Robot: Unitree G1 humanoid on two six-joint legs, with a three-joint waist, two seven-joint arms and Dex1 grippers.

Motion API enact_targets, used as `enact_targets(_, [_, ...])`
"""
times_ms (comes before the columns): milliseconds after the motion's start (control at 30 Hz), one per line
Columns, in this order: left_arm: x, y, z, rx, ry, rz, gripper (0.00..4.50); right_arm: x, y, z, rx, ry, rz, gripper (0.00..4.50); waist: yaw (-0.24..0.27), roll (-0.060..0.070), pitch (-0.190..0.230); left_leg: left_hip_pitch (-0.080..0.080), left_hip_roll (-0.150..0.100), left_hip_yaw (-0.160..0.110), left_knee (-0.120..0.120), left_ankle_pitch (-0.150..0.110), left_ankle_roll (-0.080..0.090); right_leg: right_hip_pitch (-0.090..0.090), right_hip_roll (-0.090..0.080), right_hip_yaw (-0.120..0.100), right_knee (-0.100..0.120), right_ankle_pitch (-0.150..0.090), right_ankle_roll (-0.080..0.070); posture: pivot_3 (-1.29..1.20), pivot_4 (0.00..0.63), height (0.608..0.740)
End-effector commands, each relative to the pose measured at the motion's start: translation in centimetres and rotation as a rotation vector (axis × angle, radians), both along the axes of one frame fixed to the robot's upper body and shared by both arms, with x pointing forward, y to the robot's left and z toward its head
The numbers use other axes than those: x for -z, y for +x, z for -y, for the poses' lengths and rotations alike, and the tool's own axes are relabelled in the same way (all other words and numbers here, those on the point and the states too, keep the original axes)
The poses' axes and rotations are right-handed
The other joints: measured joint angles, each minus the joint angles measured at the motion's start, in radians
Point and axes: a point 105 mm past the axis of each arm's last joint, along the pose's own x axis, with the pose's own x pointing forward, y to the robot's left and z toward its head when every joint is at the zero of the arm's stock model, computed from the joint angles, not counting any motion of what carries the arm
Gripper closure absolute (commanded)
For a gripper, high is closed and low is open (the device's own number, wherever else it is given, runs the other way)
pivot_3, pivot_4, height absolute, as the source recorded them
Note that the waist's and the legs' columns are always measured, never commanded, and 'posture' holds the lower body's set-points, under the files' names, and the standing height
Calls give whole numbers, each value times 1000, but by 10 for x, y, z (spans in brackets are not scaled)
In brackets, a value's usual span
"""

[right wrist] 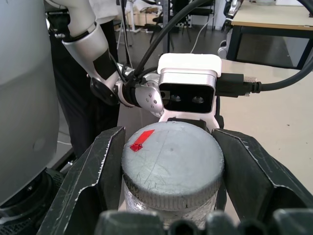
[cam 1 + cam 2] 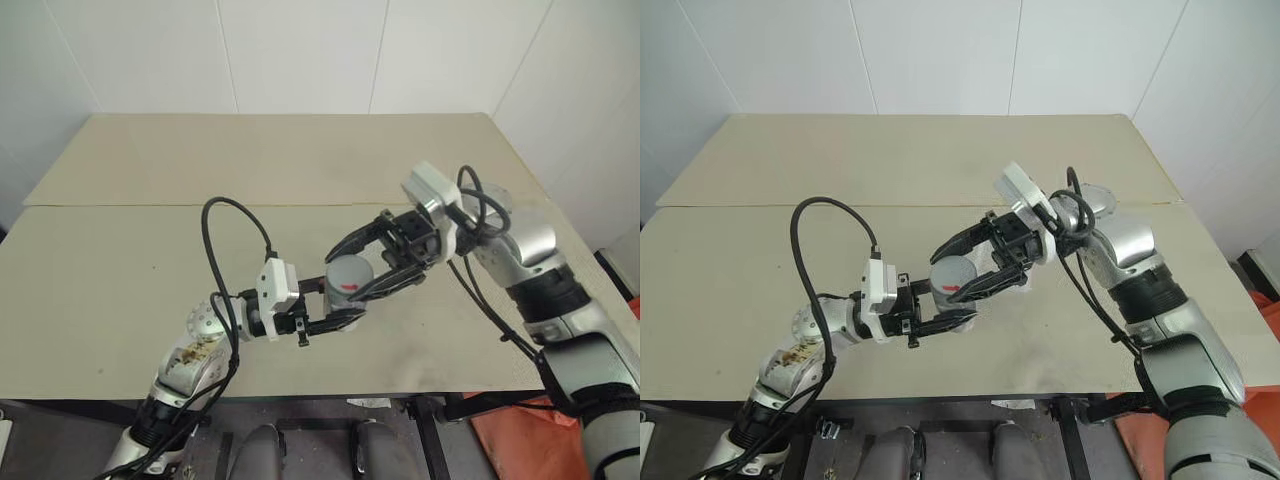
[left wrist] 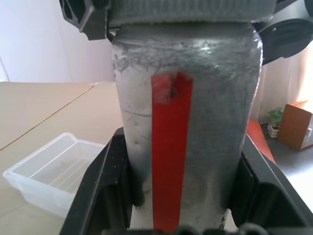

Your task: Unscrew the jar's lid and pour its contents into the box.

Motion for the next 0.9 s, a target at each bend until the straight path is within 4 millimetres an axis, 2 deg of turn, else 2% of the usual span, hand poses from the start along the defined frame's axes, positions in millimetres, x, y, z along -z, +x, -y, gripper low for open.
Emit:
enact_targets(33, [-17, -13, 12, 72, -37, 70, 2385, -4, 0, 5, -47, 1, 32, 1365, 3, 0, 0, -1, 0, 0, 0, 0, 0, -1, 0, 0, 0, 1, -1, 0, 150, 740])
enact_targets(167, [-14, -12, 10, 62, -38, 61, 2385, -13, 3, 12, -28, 43, 28, 196, 5, 0, 0, -4, 0, 0, 0, 0, 0, -4, 0, 0, 0, 2, -3, 0, 150, 740])
enact_targets(200, [-13, -12, 9, 60, -37, 59, 2385, -16, 3, 15, -21, 59, 34, 27, 5, 0, 0, -4, 0, 0, 0, 0, 0, -4, 0, 0, 0, 2, -4, 0, 150, 740])
enact_targets(367, [-5, -3, 1, 5, -30, 41, 2385, -30, -4, 43, 50, 119, 103, 27, 9, 0, 0, -5, 0, 0, 0, 0, 0, -6, 0, 0, 1, 2, -4, 0, 150, 740])
enact_targets(500, [0, 7, -7, -51, -22, 40, 2385, -29, -10, 53, 302, 149, 196, 27, 16, 0, 0, -6, 0, 0, 0, 0, 0, -7, 0, 0, 1, 2, -4, 0, 150, 740])
enact_targets(600, [2, 17, -11, -102, -23, 47, 2385, -33, -17, 52, 514, 244, 131, 27, 16, 0, 0, -6, 0, 1, 0, 0, 0, -8, 0, 1, 2, 2, -4, 0, 150, 740])
enact_targets(700, [2, 33, -11, -169, -22, 77, 2385, -19, -27, 38, 735, 293, 209, 27, 17, 0, 0, -6, 0, 1, 1, 0, 0, -8, 0, 1, 3, 2, -3, 0, 150, 740])
enact_targets(767, [0, 44, -11, -219, -25, 99, 2385, -12, -27, 29, 886, 305, 220, 27, 16, 0, 0, -6, 0, 0, 2, 0, 0, -8, 1, 1, 4, -2, 3, 0, 150, 740])
enact_targets(900, [-2, 56, -8, -245, -33, 129, 2385, -14, -25, 20, 1063, 409, 151, 27, 13, 0, 0, -6, -2, 0, 4, 1, -1, -7, 1, 4, 4, 1, 4, 0, 150, 740])
